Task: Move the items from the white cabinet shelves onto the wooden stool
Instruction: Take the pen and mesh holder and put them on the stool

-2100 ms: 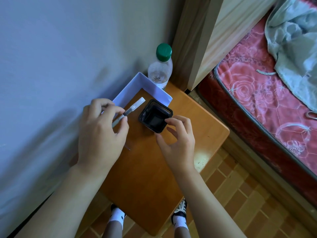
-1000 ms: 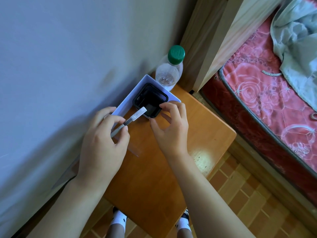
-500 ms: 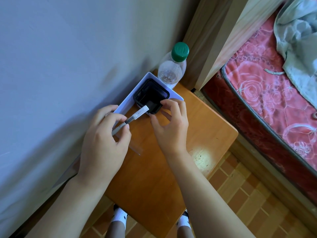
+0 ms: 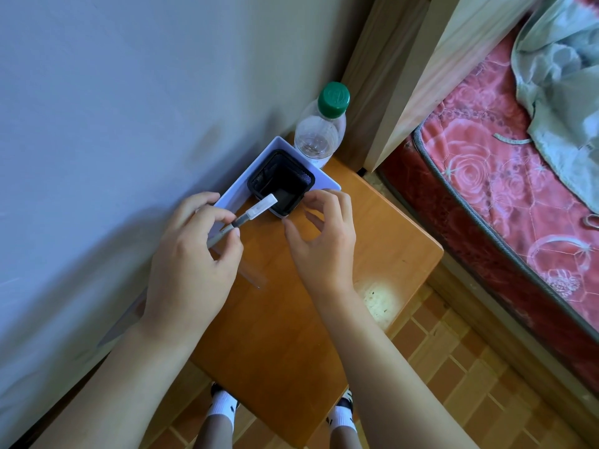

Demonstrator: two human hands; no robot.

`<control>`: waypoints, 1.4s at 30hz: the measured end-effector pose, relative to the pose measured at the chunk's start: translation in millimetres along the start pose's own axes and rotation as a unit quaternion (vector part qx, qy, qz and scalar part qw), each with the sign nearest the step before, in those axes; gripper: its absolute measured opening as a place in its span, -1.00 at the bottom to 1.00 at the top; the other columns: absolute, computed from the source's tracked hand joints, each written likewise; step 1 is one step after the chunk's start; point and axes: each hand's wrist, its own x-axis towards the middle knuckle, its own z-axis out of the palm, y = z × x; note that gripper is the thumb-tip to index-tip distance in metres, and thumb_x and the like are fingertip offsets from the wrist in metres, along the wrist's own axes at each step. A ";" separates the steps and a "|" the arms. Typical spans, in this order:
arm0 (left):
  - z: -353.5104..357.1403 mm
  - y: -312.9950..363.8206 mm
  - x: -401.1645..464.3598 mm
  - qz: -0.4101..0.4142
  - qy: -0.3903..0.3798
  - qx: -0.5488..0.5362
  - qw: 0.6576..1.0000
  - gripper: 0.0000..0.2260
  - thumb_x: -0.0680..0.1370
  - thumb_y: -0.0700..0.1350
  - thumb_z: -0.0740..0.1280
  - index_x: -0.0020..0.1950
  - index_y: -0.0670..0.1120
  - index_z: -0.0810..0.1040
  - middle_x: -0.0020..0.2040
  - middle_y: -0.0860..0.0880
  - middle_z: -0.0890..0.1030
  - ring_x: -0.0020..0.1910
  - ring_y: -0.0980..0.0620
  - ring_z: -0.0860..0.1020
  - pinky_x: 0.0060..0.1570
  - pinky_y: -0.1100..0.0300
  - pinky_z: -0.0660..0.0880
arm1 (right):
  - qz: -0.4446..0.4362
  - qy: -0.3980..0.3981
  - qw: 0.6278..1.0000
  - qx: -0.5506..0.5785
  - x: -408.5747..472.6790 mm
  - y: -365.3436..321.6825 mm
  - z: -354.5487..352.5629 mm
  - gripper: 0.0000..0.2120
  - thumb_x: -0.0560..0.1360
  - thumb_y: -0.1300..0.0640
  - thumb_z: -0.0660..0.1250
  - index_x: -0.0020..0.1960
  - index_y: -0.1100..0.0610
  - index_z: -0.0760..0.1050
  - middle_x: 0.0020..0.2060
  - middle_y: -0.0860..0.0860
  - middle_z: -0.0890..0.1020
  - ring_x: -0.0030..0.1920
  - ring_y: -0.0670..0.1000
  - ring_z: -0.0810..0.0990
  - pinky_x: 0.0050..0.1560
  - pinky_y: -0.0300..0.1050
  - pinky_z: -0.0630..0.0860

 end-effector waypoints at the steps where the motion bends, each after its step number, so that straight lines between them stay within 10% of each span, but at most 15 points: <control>1: -0.8 1.4 0.0 0.005 0.000 0.003 1.000 -0.90 0.58 -0.17 0.39 0.07 -0.13 0.65 0.31 -0.09 0.58 0.27 -0.09 0.59 -0.01 0.41 0.37 | -0.003 -0.002 1.000 0.004 -1.5 -2.1 -3.8 -0.57 0.44 0.33 0.59 0.26 0.25 0.55 0.20 0.08 0.53 0.20 -0.10 0.57 0.22 -0.12 0.63; 10: -2.0 17.9 7.0 0.079 0.006 0.032 0.996 -0.89 0.57 -0.20 0.40 0.08 -0.15 0.66 0.22 -0.09 0.59 0.23 -0.07 0.54 0.19 0.54 0.29 | -0.008 -0.062 0.994 0.090 -5.7 -27.9 -40.6 -0.58 0.53 0.28 0.53 0.35 0.19 0.55 0.09 0.03 0.63 0.13 0.03 0.67 0.10 -0.02 0.69; 21: 6.8 36.9 32.8 0.138 0.004 0.037 0.990 -0.82 0.56 -0.23 0.46 0.16 -0.13 0.67 0.19 -0.05 0.61 0.19 -0.12 0.53 0.20 0.18 0.42 | 0.004 -0.031 0.993 0.117 12.7 -36.0 -58.7 -0.83 0.61 0.27 0.45 0.19 0.19 0.68 -0.09 0.03 0.69 -0.06 0.06 0.70 -0.06 0.12 0.67; 33: 10.5 15.1 39.7 0.028 -0.045 0.078 0.996 -0.53 0.55 -0.06 0.48 0.42 -0.10 0.48 0.32 -0.09 0.51 0.25 -0.17 0.52 0.13 -0.13 0.54 | -0.013 -0.007 1.000 0.023 28.9 -23.4 -73.3 -0.87 0.62 0.22 0.44 0.17 0.16 0.67 -0.06 -0.02 0.67 -0.03 -0.02 0.66 -0.03 -0.08 0.65; 42: 21.7 8.0 31.8 0.020 -0.069 0.040 0.997 -0.52 0.57 -0.08 0.47 0.46 -0.09 0.46 0.35 -0.04 0.48 0.34 -0.12 0.49 0.24 0.06 0.45 | -0.044 -0.024 0.998 -0.036 29.2 -18.5 -43.5 -0.85 0.64 0.26 0.40 0.20 0.19 0.66 -0.01 0.01 0.64 -0.01 -0.08 0.63 0.00 -0.20 0.62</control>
